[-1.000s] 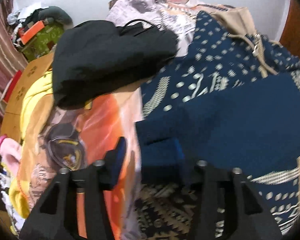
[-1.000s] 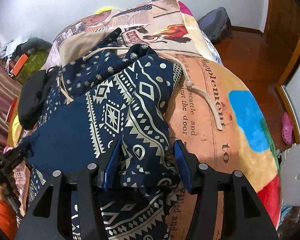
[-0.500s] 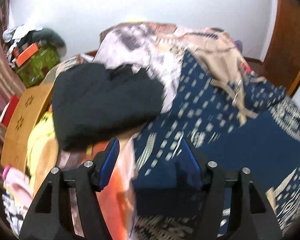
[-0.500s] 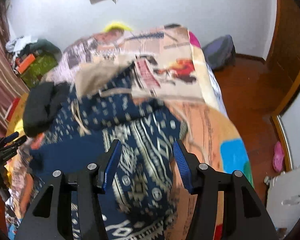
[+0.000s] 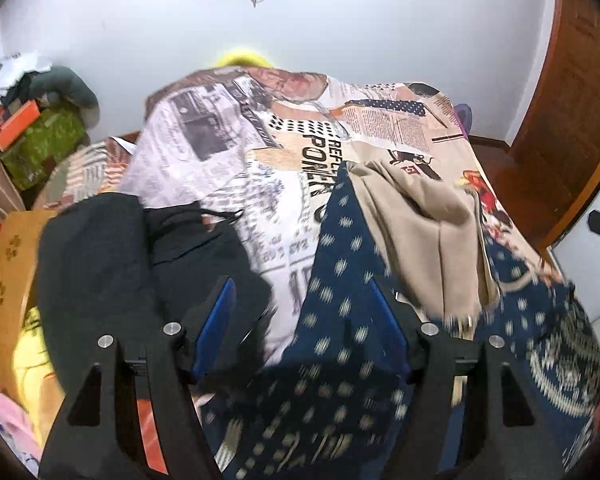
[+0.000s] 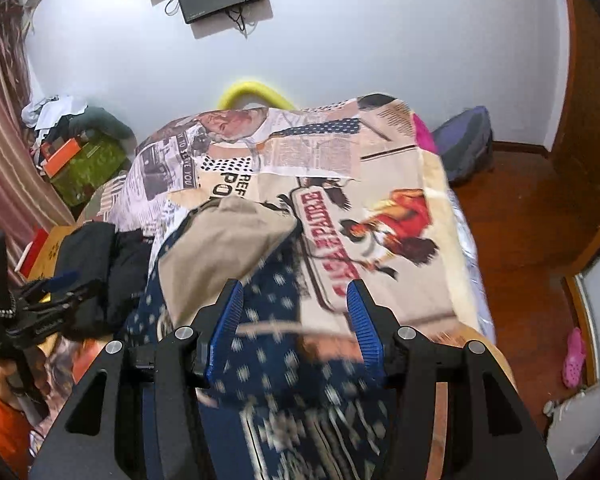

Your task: Fold large clothes

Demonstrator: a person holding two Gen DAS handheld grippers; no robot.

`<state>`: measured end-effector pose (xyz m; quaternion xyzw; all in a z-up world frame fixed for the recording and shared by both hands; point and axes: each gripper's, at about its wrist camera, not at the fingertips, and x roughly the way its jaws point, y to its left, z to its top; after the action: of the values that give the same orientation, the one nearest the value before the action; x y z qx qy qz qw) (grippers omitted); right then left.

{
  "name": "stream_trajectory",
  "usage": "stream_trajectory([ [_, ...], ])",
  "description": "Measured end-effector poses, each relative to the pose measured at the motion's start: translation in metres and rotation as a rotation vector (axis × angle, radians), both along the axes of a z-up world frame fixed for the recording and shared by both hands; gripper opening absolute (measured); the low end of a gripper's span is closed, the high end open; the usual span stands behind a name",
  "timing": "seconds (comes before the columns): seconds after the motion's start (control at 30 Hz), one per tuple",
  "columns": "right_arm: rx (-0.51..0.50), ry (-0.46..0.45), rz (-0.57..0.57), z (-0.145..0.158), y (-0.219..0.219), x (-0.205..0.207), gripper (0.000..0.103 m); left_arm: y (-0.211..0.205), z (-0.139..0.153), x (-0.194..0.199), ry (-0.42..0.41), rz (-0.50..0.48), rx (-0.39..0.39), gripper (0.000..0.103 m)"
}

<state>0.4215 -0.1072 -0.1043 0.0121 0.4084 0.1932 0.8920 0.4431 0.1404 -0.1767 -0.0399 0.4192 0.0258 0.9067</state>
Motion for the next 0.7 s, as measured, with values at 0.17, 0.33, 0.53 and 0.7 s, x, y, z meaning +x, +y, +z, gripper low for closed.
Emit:
stream_trajectory([
  [0.17,0.024,0.087,0.007,-0.027,0.021,0.048,0.050,-0.001,-0.025,0.049,0.051,0.003,-0.029,0.067],
  [0.33,0.018,0.211,0.003,-0.066,0.038,0.089,0.050,-0.001,-0.050,0.080,0.070,0.037,-0.096,0.067],
  [0.53,0.100,0.383,-0.051,-0.112,0.034,0.119,0.050,0.003,-0.073,0.098,0.080,0.064,-0.273,0.067],
  [0.7,0.117,0.386,-0.023,-0.116,0.037,0.114,0.018,-0.008,-0.070,0.096,0.046,0.028,-0.226,0.042],
])
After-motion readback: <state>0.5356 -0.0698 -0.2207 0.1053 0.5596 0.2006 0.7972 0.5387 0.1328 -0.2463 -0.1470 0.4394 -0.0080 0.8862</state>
